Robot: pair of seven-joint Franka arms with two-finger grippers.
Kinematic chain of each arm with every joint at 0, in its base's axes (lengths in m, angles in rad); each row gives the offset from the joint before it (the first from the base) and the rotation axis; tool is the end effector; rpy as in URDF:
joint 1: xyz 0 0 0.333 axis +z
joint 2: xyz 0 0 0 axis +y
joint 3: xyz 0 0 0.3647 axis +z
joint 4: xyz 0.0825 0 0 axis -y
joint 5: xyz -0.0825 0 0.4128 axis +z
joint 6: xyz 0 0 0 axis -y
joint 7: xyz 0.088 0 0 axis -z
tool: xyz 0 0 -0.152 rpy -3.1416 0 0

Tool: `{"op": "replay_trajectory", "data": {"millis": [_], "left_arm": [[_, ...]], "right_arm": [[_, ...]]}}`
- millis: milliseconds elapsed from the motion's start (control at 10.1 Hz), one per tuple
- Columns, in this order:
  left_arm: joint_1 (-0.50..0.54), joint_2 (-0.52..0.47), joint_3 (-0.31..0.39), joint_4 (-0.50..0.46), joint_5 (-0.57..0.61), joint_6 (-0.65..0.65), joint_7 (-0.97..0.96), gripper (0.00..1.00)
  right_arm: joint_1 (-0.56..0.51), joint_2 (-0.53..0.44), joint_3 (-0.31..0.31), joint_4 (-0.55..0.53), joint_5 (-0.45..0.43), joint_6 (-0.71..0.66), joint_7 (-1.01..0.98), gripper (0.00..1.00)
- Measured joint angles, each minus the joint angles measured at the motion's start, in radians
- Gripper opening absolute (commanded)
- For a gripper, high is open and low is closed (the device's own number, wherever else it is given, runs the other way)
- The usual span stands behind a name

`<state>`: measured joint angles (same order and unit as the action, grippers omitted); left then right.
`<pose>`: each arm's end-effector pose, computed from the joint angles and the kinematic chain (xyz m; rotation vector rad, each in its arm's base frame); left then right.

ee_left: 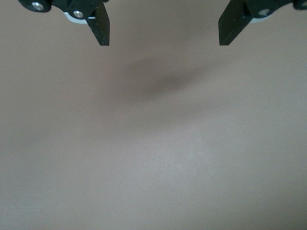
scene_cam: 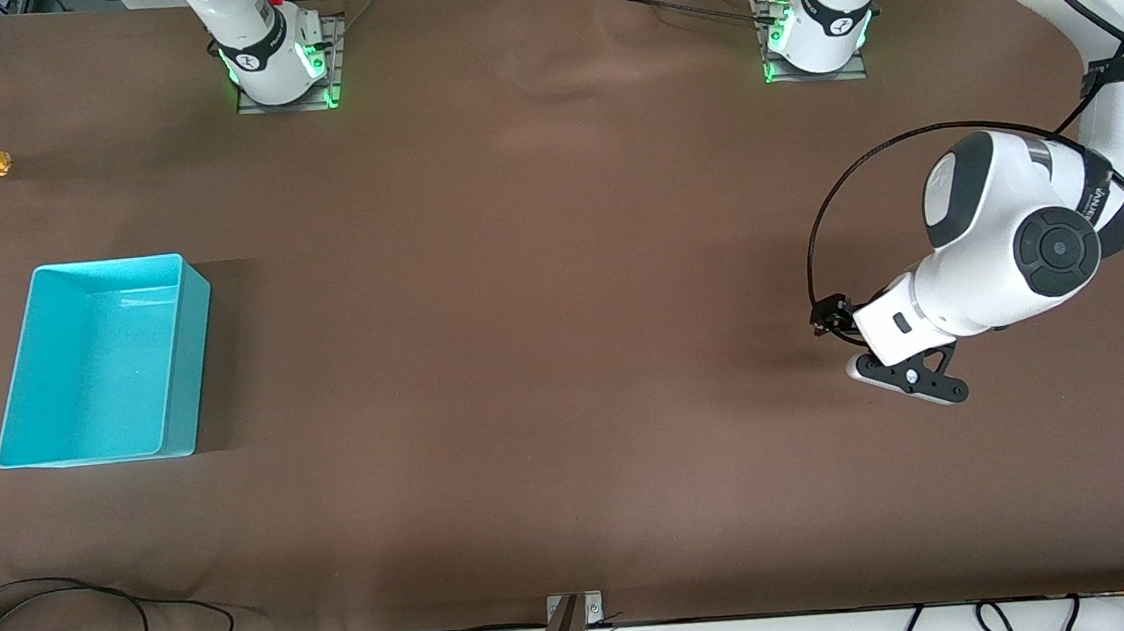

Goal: Wind up and store yellow beetle car
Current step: 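Lift the car and carry it into the teal bin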

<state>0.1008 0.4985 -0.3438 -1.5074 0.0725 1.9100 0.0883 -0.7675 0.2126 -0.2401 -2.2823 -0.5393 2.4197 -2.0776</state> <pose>0.7162 -0.1331 0.3715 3.0093 -0.4924 -0.1128 0.2789 -0.4780 0.2414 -2.2116 -2.0532 0.5978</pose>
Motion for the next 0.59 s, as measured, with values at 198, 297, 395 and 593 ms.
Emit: {"op": "replay_trajectory", "data": {"millis": [198, 297, 395, 593], "left_arm": [[-0.001, 0.0, 0.0, 0.0, 0.0, 0.0, 0.0, 1.0], [-0.001, 0.0, 0.0, 0.001, 0.0, 0.0, 0.0, 1.0], [-0.001, 0.0, 0.0, 0.001, 0.0, 0.0, 0.0, 1.0], [-0.002, 0.0, 0.0, 0.001, 0.0, 0.0, 0.0, 1.0]], "right_arm": [[0.026, -0.009, 0.054, 0.075, 0.047, -0.129, 0.001, 0.0], [0.042, -0.012, 0.083, 0.113, 0.077, -0.189, 0.008, 0.0], [0.059, -0.014, 0.113, 0.149, 0.093, -0.245, 0.036, 0.0], [0.103, -0.016, 0.159, 0.217, 0.117, -0.353, 0.116, 0.0]]}}
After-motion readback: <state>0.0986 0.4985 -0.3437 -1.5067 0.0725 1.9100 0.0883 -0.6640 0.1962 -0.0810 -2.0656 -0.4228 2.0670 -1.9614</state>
